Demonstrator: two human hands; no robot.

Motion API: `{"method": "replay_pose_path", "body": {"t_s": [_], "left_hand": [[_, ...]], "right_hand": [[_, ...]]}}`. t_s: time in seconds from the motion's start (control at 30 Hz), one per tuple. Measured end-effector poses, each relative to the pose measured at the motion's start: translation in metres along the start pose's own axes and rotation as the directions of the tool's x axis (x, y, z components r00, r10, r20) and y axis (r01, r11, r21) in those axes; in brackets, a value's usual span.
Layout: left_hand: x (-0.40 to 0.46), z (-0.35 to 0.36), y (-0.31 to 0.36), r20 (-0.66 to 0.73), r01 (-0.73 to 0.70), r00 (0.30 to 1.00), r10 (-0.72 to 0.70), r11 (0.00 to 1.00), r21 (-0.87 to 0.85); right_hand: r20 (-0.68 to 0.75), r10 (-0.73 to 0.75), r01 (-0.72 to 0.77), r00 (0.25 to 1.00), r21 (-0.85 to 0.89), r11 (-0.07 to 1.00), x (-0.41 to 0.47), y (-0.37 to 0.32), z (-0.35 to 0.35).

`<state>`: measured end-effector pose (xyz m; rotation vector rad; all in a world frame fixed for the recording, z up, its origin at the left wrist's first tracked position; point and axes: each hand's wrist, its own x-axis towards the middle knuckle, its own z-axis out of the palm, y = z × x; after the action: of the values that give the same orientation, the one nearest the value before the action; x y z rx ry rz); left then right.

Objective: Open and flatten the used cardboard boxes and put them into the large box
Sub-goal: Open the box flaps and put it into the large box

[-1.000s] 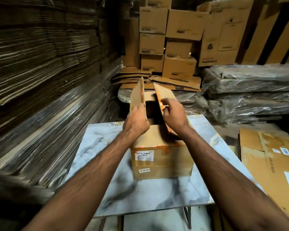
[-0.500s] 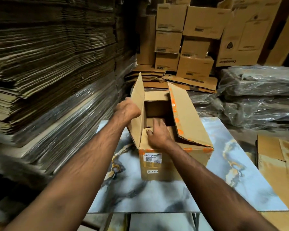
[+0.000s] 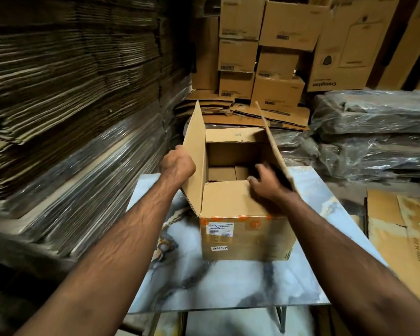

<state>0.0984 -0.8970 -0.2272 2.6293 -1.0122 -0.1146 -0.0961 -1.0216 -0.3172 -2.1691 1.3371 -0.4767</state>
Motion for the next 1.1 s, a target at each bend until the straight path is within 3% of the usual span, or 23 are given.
{"method": "replay_pose_path", "body": {"t_s": [0.13, 0.2, 0.27, 0.4, 0.47, 0.53, 0.6, 0.63, 0.67, 0.7, 0.77, 0.83, 0.9, 0.97, 1.03, 1.1], "left_hand": [[0.003, -0.003, 0.005, 0.008, -0.009, 1.000, 0.010, 0.996, -0.094], [0.008, -0.011, 0.003, 0.064, 0.011, 0.998, -0.001, 0.987, -0.160], [0.012, -0.021, 0.002, 0.102, 0.036, 0.995, -0.007, 0.958, -0.286], [0.014, -0.040, 0.009, 0.074, 0.004, 0.997, 0.035, 0.882, -0.472], [0.013, -0.052, 0.020, 0.060, -0.039, 0.994, 0.088, 0.823, -0.566], [0.009, -0.067, 0.033, 0.124, -0.015, 0.979, 0.162, 0.664, -0.748], [0.006, -0.080, 0.038, 0.283, 0.135, 0.904, 0.321, 0.413, -0.900], [0.007, -0.081, 0.037, 0.319, 0.177, 0.866, 0.386, 0.359, -0.916], [0.009, -0.077, 0.035, 0.333, 0.162, 0.851, 0.406, 0.400, -0.902], [0.011, -0.070, 0.032, 0.329, 0.099, 0.862, 0.386, 0.508, -0.856], [0.017, -0.046, 0.019, 0.267, -0.069, 0.920, 0.288, 0.789, -0.611], [0.022, -0.027, 0.005, 0.130, -0.085, 0.982, 0.138, 0.934, -0.347], [0.019, -0.030, -0.002, -0.020, 0.006, 1.000, -0.011, 0.975, -0.223], [0.017, -0.044, -0.009, -0.080, 0.061, 0.994, -0.078, 0.980, -0.189], [0.027, -0.047, -0.021, 0.016, 0.062, 0.998, -0.060, 0.946, -0.317], [0.028, -0.039, -0.033, 0.216, 0.049, 0.973, 0.077, 0.851, -0.523]], "right_hand": [[0.195, -0.152, 0.184, 0.969, -0.154, 0.971, -0.022, -0.013, 0.028], [0.305, -0.282, 0.363, 0.910, -0.254, 0.896, -0.040, -0.032, 0.040], [0.338, -0.345, 0.452, 0.876, -0.321, 0.832, -0.057, -0.053, 0.050], [0.017, -0.364, 0.339, 0.931, -0.409, 0.847, -0.062, -0.086, 0.050], [-0.151, -0.316, 0.251, 0.937, -0.338, 0.907, -0.057, -0.091, 0.035], [-0.281, -0.280, 0.229, 0.918, -0.199, 0.953, -0.050, -0.090, 0.018], [-0.397, -0.234, 0.223, 0.888, -0.074, 0.972, -0.046, -0.091, 0.003], [-0.453, -0.199, 0.218, 0.869, -0.010, 0.976, -0.043, -0.093, -0.005], [-0.512, -0.158, 0.215, 0.844, 0.053, 0.975, -0.042, -0.098, -0.014], [-0.553, -0.092, 0.197, 0.828, 0.135, 0.971, -0.041, -0.102, -0.023], [-0.578, 0.082, 0.167, 0.812, 0.365, 0.916, -0.035, -0.106, -0.036], [-0.538, 0.232, 0.153, 0.811, 0.577, 0.802, -0.027, -0.103, -0.039], [-0.482, 0.329, 0.139, 0.812, 0.707, 0.693, -0.023, -0.098, -0.031], [-0.394, 0.424, 0.095, 0.815, 0.814, 0.573, -0.020, -0.086, -0.019], [-0.260, 0.518, 0.013, 0.815, 0.902, 0.432, -0.015, -0.072, -0.005], [-0.138, 0.561, -0.036, 0.817, 0.957, 0.287, -0.012, -0.059, 0.008]]}}
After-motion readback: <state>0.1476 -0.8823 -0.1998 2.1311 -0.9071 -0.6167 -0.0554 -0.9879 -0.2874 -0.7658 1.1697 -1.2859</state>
